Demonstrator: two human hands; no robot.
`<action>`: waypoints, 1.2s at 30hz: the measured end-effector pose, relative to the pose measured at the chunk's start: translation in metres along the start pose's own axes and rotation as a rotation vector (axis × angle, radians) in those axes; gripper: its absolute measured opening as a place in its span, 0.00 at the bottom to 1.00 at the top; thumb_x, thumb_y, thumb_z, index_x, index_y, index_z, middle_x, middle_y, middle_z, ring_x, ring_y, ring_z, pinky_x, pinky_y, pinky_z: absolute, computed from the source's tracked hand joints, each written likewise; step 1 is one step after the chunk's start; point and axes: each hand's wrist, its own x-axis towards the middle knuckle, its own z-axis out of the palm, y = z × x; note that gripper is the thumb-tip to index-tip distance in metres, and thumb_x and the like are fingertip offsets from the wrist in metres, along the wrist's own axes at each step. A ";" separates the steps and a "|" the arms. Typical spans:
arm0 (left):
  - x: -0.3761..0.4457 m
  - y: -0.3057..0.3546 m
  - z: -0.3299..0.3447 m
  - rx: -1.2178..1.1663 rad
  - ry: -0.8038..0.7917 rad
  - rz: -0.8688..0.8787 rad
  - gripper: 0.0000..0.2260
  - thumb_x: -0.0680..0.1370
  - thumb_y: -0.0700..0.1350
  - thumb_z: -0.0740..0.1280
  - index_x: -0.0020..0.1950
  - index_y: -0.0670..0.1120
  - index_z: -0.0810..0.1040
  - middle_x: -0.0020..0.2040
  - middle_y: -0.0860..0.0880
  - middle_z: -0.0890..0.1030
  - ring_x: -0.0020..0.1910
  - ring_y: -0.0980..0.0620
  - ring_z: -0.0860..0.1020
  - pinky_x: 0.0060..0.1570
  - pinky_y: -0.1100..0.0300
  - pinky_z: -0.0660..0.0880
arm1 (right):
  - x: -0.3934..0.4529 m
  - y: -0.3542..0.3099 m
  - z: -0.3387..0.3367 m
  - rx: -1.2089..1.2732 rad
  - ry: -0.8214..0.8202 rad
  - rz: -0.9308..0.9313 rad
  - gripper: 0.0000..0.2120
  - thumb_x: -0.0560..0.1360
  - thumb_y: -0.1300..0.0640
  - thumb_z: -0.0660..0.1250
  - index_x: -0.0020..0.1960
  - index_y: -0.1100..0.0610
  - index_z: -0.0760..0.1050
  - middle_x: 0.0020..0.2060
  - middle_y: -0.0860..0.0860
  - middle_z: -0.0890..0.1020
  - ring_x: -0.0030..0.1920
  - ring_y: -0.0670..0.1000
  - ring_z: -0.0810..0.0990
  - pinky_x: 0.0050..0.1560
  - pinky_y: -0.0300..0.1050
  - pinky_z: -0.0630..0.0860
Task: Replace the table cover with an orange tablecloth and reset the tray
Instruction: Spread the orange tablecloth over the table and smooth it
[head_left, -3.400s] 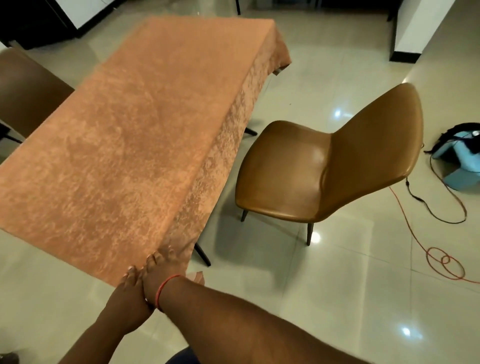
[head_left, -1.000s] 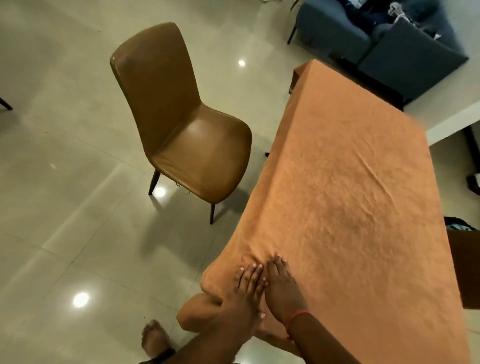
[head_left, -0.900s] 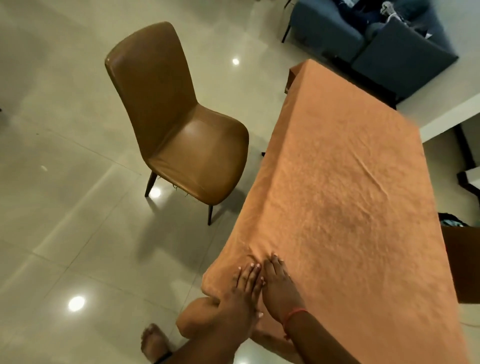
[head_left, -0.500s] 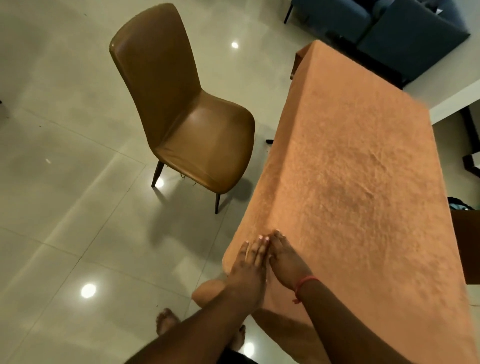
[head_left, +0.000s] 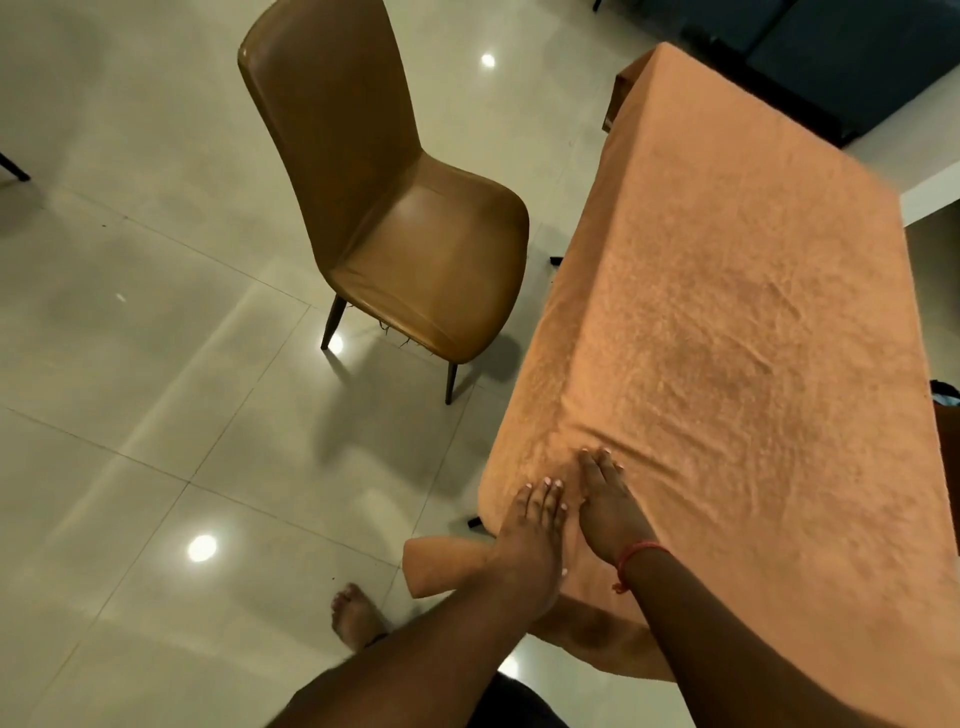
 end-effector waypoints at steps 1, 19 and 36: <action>0.000 0.001 -0.002 0.000 -0.008 -0.004 0.38 0.82 0.61 0.50 0.78 0.40 0.33 0.78 0.39 0.32 0.77 0.40 0.32 0.72 0.44 0.30 | 0.001 0.000 -0.001 0.003 -0.008 -0.001 0.32 0.81 0.62 0.51 0.82 0.48 0.45 0.81 0.52 0.44 0.80 0.56 0.45 0.79 0.55 0.51; 0.026 0.080 -0.042 -0.090 0.161 0.091 0.25 0.80 0.49 0.59 0.76 0.43 0.61 0.76 0.38 0.59 0.74 0.34 0.56 0.74 0.35 0.44 | -0.051 0.124 -0.002 0.141 0.062 -0.163 0.24 0.84 0.51 0.52 0.79 0.48 0.57 0.80 0.48 0.55 0.79 0.48 0.53 0.79 0.44 0.53; 0.170 0.397 -0.104 -0.084 -0.019 -0.076 0.28 0.81 0.57 0.56 0.80 0.52 0.53 0.80 0.45 0.50 0.78 0.40 0.51 0.74 0.42 0.58 | -0.098 0.519 -0.041 0.121 0.037 -0.003 0.26 0.83 0.54 0.52 0.80 0.53 0.55 0.81 0.53 0.50 0.80 0.57 0.50 0.78 0.57 0.51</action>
